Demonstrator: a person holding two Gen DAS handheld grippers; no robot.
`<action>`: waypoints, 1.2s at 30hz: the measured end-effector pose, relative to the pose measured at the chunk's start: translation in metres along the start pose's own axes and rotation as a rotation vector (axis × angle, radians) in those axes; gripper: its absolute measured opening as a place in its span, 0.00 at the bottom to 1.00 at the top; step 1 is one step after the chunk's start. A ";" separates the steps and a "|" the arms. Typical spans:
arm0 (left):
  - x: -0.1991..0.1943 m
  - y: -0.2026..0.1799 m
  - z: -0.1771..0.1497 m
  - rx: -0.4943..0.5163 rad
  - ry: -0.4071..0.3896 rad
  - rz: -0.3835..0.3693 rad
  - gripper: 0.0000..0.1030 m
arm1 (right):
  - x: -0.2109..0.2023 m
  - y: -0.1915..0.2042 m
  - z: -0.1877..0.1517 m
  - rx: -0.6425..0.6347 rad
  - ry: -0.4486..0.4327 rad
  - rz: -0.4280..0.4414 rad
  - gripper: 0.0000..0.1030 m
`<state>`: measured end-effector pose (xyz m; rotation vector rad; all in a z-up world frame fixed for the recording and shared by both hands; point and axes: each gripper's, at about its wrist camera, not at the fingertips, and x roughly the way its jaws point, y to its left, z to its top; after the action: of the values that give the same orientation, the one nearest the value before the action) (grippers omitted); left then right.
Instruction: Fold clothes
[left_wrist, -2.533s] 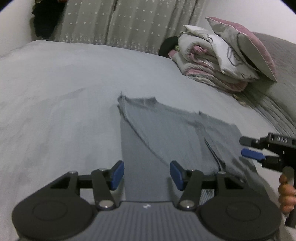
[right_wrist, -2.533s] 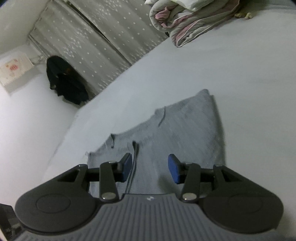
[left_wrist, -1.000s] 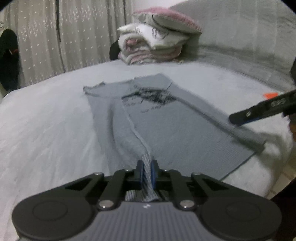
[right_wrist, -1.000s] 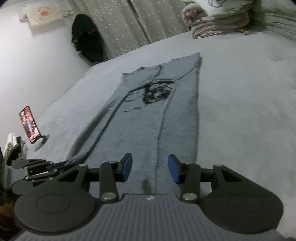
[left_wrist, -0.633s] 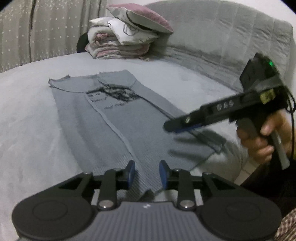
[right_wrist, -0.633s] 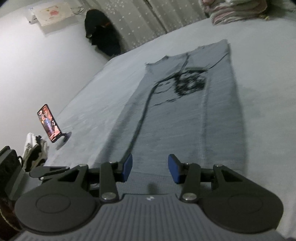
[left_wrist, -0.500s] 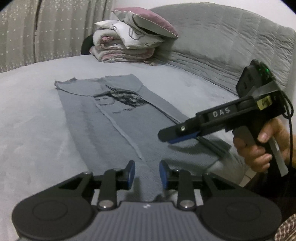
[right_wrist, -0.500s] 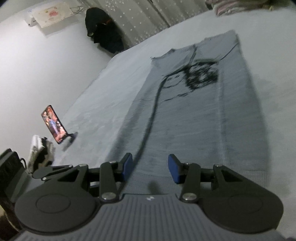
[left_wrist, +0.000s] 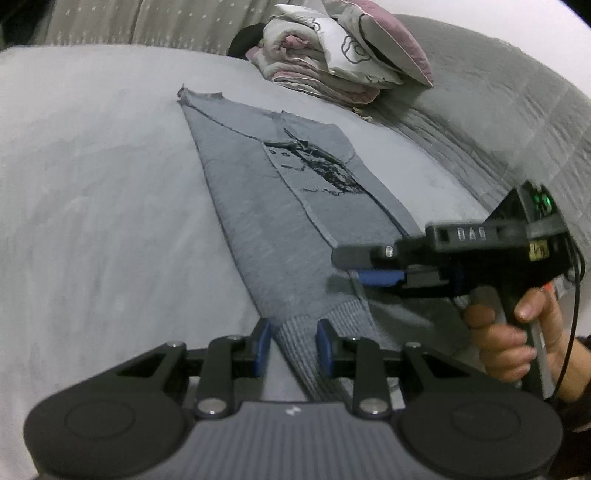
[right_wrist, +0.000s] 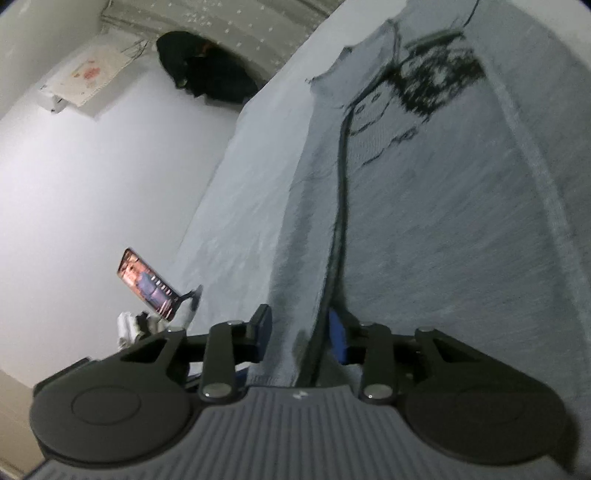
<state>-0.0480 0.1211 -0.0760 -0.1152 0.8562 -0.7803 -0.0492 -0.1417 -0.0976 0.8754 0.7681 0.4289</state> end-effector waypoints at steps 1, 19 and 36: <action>-0.001 0.002 0.000 -0.012 0.004 -0.010 0.27 | 0.001 0.002 -0.002 -0.012 0.016 0.005 0.32; 0.010 -0.014 0.007 0.041 -0.022 -0.080 0.20 | -0.017 0.018 -0.023 -0.134 0.172 -0.043 0.08; -0.012 -0.019 -0.001 0.147 0.023 -0.114 0.21 | -0.062 0.029 -0.023 -0.365 0.100 -0.178 0.41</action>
<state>-0.0644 0.1151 -0.0620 -0.0243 0.8164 -0.9502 -0.1082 -0.1515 -0.0574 0.4434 0.8205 0.4400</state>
